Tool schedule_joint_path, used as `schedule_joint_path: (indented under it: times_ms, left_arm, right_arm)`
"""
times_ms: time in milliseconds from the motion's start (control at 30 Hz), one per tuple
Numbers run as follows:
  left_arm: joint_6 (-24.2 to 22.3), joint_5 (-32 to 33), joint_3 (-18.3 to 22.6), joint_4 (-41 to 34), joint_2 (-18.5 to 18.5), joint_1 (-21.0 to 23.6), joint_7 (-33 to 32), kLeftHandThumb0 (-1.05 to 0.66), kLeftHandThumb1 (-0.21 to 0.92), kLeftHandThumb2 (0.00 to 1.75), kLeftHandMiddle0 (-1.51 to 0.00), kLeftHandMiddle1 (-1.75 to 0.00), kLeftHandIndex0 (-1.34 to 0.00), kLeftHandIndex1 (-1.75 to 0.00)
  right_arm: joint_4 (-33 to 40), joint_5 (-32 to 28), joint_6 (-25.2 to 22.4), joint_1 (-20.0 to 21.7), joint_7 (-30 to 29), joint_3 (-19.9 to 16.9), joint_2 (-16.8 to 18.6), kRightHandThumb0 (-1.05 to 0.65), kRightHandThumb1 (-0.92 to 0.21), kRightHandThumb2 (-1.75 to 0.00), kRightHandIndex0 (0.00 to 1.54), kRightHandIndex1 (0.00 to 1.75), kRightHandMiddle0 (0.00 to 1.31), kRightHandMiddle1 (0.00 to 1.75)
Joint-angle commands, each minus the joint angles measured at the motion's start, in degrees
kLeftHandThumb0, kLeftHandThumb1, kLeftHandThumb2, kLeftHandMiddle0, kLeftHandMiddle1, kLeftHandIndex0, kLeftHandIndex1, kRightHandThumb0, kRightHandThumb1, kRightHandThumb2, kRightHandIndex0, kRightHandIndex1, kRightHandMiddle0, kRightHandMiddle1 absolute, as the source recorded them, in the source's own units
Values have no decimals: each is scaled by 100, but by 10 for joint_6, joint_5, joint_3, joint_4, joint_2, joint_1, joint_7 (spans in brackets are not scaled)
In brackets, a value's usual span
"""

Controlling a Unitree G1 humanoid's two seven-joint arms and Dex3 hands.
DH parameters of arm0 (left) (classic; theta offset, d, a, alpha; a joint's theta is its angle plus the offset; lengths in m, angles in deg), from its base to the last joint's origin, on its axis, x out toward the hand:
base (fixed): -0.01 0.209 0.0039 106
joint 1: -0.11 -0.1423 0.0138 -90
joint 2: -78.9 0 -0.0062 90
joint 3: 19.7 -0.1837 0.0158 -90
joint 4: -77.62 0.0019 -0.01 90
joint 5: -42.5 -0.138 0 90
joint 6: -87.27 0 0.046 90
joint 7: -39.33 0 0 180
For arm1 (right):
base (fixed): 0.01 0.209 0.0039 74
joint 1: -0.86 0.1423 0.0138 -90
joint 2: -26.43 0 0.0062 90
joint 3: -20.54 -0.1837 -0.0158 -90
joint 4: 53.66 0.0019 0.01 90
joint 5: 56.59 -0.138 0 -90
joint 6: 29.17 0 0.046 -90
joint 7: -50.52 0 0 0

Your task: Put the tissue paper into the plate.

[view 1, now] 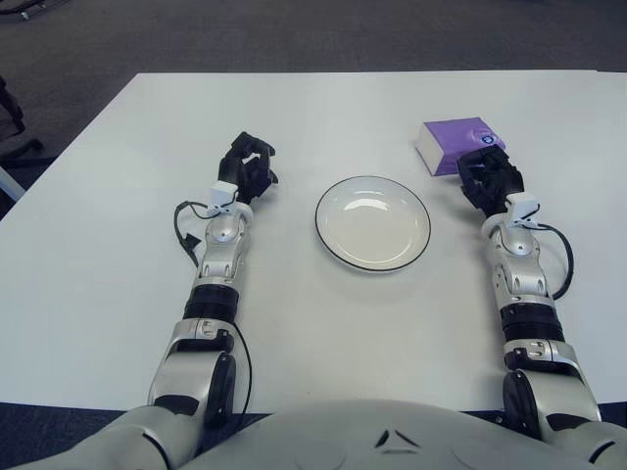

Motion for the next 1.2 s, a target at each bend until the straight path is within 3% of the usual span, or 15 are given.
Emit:
schedule_joint_path:
  times_ms: [0, 233, 333, 433, 600, 767, 833, 933, 1167]
  left_arm:
    - [7, 1, -2, 32, -13, -67, -1, -35, 92, 55, -83, -175, -61, -175]
    - [9, 5, -1, 26, -13, -71, 3, -35, 92, 55, -83, -175, -62, -175]
    - [8, 6, 0, 24, -13, -72, 5, -34, 92, 55, -84, -175, -62, -175]
    - [6, 6, 1, 22, -13, -73, 5, -34, 92, 55, -84, -175, -62, -175]
    - [5, 6, 1, 22, -12, -73, 6, -34, 92, 55, -84, -175, -62, -175]
    - [4, 6, 3, 23, -11, -72, 7, -34, 92, 55, -84, -175, -62, -175]
    - [4, 6, 3, 24, -10, -71, 7, -34, 92, 55, -84, -175, -62, -175]
    - [5, 6, 3, 24, -10, -71, 7, -34, 92, 55, -84, -175, -62, -175]
    - [6, 6, 2, 26, -9, -71, 7, -34, 92, 55, -83, -175, -62, -175]
  right_arm:
    - [-46, 28, 35, -59, -23, 11, 19, -36, -92, -31, 72, 152, 42, 152]
    - [-69, 80, 102, -62, -73, 24, 11, -36, -92, -32, 73, 147, 41, 153]
    - [-65, 201, 124, -70, -160, 60, -32, -36, -92, -31, 73, 145, 42, 152]
    - [-44, 276, 122, -77, -203, 82, -68, -36, -92, -33, 72, 143, 40, 154]
    - [-8, 309, 122, -84, -223, 91, -88, -35, -92, -36, 66, 138, 37, 157]
    - [6, 429, 109, -74, -336, 117, -135, -35, -92, -37, 64, 134, 36, 157]
    - [7, 459, 101, -68, -363, 123, -152, -19, -92, -31, 60, 139, 36, 145]
    - [16, 476, 93, -62, -373, 123, -171, -5, -92, -27, 57, 142, 36, 135]
    - [29, 478, 93, -43, -360, 113, -211, -1, -92, -26, 55, 140, 35, 137]
